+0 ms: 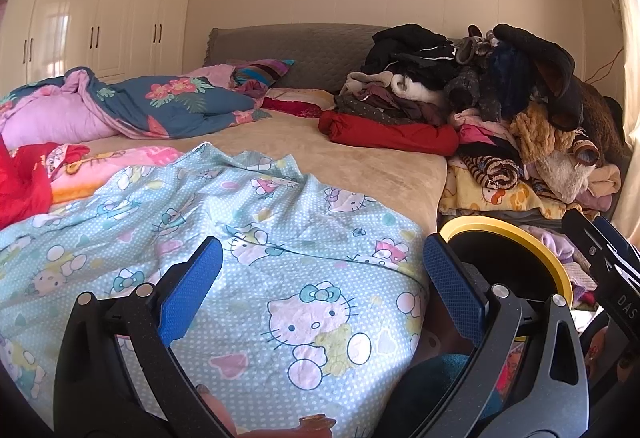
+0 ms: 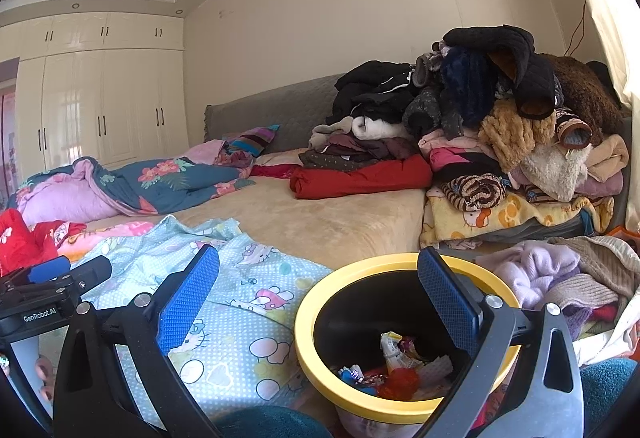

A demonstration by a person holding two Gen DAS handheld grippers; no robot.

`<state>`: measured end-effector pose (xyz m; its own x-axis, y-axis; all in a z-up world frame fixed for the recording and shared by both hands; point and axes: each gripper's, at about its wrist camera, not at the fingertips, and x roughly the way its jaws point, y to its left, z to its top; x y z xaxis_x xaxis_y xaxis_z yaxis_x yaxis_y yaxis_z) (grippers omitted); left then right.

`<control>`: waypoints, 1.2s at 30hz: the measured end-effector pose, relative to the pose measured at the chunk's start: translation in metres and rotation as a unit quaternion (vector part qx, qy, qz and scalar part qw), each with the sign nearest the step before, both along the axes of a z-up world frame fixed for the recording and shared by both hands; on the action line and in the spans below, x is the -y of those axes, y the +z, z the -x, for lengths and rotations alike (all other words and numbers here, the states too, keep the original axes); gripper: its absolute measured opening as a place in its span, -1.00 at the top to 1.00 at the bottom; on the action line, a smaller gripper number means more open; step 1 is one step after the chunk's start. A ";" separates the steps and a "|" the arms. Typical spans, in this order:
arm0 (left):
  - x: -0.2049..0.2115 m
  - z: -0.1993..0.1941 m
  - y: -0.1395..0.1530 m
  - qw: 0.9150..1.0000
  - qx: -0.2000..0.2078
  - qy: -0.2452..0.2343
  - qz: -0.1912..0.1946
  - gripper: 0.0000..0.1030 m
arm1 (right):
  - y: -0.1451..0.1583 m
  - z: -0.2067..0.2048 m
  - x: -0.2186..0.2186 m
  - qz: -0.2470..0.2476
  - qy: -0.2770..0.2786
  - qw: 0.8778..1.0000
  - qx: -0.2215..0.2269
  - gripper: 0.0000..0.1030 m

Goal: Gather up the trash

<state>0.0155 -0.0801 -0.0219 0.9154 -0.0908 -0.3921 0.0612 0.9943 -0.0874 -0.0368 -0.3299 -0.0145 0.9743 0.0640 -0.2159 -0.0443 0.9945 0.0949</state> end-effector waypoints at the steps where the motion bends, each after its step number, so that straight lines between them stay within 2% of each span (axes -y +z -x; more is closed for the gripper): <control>1: 0.000 0.000 0.000 1.000 0.000 0.001 0.001 -0.79 | 0.000 0.000 0.000 -0.001 0.000 1.000 0.000 -0.88; 36: -0.001 0.000 0.000 1.000 0.000 0.000 0.001 -0.79 | 0.000 -0.001 0.004 -0.002 -0.003 1.000 0.000 -0.88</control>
<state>0.0159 -0.0787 -0.0216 0.9157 -0.0924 -0.3910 0.0619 0.9940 -0.0898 -0.0357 -0.3335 -0.0147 0.9748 0.0593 -0.2149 -0.0389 0.9944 0.0981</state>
